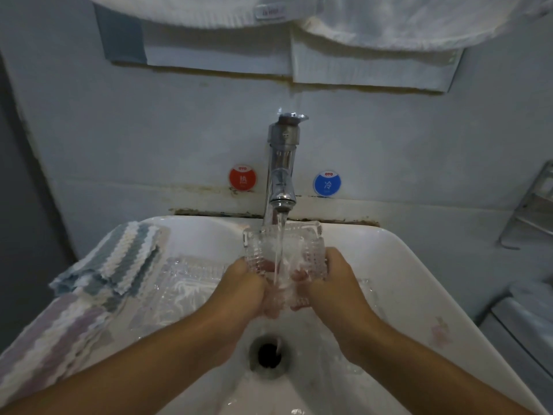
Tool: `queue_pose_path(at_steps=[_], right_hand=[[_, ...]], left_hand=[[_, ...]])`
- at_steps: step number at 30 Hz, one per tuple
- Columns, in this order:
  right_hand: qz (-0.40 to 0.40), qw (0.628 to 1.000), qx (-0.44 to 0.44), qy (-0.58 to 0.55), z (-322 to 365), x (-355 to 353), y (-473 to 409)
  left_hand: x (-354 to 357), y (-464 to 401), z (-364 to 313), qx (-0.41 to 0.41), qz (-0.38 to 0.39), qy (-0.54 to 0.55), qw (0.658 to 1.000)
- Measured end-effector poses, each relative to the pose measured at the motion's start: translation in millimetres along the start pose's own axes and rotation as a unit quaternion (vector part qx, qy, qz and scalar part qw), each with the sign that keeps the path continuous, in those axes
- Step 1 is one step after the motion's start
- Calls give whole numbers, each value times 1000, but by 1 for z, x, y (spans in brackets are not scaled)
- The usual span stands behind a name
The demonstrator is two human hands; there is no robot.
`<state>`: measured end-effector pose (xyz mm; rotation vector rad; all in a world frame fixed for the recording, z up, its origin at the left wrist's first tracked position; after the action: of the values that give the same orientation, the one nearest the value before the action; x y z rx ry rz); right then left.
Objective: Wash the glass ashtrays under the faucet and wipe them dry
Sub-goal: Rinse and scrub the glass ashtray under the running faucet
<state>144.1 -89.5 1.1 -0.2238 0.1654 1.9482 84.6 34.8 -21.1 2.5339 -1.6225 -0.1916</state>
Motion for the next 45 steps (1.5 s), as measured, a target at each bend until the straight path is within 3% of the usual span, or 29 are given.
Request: queue_pose_path(at_steps=[6, 12, 20, 25, 45], right_hand=[[12, 998, 24, -62, -2, 5, 6], [7, 999, 39, -32, -6, 1, 2], [89, 996, -29, -6, 11, 20, 9], [51, 999, 10, 1, 1, 12, 3], [53, 998, 14, -24, 1, 15, 3]], left_hand=[[3, 2, -7, 42, -18, -48, 998], [-2, 1, -5, 47, -26, -80, 995], [-11, 7, -15, 24, -41, -78, 996], [-5, 6, -7, -24, -14, -56, 998], [-10, 9, -13, 10, -37, -49, 998]])
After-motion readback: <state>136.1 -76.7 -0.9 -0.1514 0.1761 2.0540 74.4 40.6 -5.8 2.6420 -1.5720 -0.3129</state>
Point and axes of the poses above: each hand's wrist, its own y-axis away from the middle knuckle, its own x-axis out of the palm, z = x × y, the point moved 10 cm from there along -y, towards the middle knuckle, and after that the axes turned 2 degrees about -z, right-handed, at the moved point
